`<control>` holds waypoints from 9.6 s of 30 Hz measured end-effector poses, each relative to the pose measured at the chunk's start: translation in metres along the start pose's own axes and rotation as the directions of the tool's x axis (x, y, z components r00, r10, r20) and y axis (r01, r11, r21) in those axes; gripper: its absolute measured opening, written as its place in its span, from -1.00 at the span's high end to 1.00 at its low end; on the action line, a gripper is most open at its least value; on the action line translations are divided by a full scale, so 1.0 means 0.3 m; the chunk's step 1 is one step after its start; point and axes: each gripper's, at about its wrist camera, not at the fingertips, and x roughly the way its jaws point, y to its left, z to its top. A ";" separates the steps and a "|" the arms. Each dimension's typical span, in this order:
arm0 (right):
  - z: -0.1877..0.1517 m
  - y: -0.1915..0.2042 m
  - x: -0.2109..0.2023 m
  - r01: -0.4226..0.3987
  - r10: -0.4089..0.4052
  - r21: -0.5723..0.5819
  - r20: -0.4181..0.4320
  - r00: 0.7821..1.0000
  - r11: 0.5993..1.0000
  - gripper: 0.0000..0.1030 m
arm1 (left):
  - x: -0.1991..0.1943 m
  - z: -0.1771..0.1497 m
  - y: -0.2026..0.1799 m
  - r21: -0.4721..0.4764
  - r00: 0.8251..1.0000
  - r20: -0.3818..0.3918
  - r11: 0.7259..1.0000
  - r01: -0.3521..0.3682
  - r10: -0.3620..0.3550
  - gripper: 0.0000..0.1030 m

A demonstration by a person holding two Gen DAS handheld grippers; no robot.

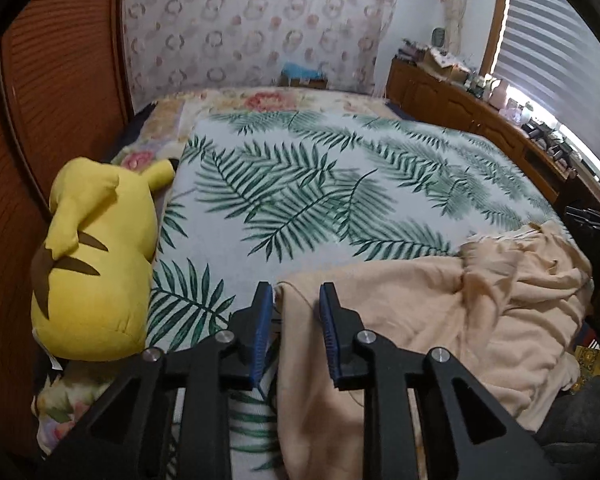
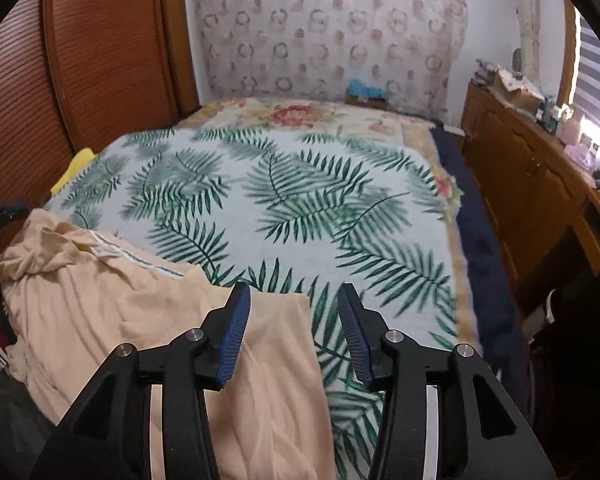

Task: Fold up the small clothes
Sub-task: 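Lift the shirt hem with both tools and fold it toward the collar, then raise the beige shirt high with both tools, holding it spread between them, then lower the shirt onto the bed with both tools and open them, then grasp the shirt edge again with both tools, then lift the shirt edge with both tools and lay it flat, then release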

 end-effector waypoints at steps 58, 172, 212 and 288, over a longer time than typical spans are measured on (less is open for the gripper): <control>0.412 0.229 -0.868 0.049 0.037 -0.140 0.548 0.836 0.989 0.90 | -0.887 0.458 -0.145 0.124 0.730 0.661 0.985 0.123 -0.174 0.94; 0.365 -0.255 0.513 0.067 -0.055 0.109 -0.112 0.992 0.992 0.10 | 0.448 0.454 0.171 0.007 0.994 -0.083 0.998 -0.066 0.066 0.33; 0.393 -0.260 0.555 0.109 -0.105 0.070 -0.056 0.993 0.992 0.91 | 0.468 0.455 0.259 -0.072 0.990 -0.097 0.992 -0.105 0.098 -0.03; -0.101 0.011 -0.161 0.118 -0.117 0.048 -0.021 0.993 0.992 0.29 | -0.288 -0.090 -0.052 -0.043 0.987 0.155 0.997 0.057 -0.050 0.98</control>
